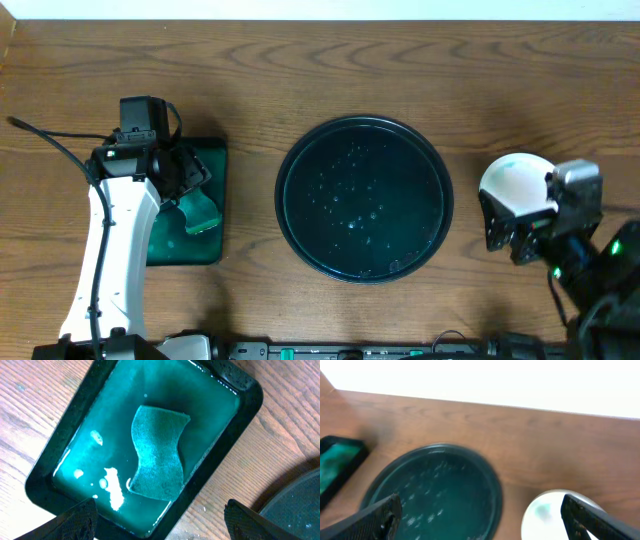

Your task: Clean dirty plates on tray and stack at the side

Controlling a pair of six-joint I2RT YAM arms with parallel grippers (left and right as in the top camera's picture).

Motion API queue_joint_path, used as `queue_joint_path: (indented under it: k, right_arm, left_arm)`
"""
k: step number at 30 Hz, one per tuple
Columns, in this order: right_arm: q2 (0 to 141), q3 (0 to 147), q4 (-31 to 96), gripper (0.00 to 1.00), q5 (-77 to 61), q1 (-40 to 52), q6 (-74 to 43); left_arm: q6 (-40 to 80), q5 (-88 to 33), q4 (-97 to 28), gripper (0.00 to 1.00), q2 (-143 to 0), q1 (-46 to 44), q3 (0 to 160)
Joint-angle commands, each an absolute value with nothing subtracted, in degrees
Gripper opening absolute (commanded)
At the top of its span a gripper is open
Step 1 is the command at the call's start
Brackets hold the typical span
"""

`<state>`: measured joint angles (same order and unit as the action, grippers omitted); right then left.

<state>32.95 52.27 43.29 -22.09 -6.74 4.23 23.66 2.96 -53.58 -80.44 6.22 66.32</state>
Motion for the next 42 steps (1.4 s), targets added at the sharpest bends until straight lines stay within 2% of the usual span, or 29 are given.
queue_joint_path:
  k: [1,6,11,24,42]
  right_arm:
    - [23.1,42.9,41.5,0.99,-15.2,-4.8,5.4]
    - [9.3,30.7,40.9,0.99,-15.2,-5.6,4.7]
    - [0.3,19.6,34.6,0.99,-15.2,-6.0,3.6]
    - [0.3,0.6,3.1,0.99,-15.2,-6.0,3.9]
    - [0.3,0.3,2.8,0.99,-15.2,-6.0,3.9]
  left_arm:
    - [23.1,3.2,-53.7,0.82,-80.5,6.5,67.4]
    - [23.2,3.2,-53.7,0.82,-80.5,6.5,67.4]
    - [23.2,3.2,-53.7,0.82,-80.5,6.5,67.4]
    - [23.2,3.2,-53.7,0.82,-80.5,6.5,67.4]
    - [23.1,3.2,-53.7,0.82,-80.5,6.5,67.4]
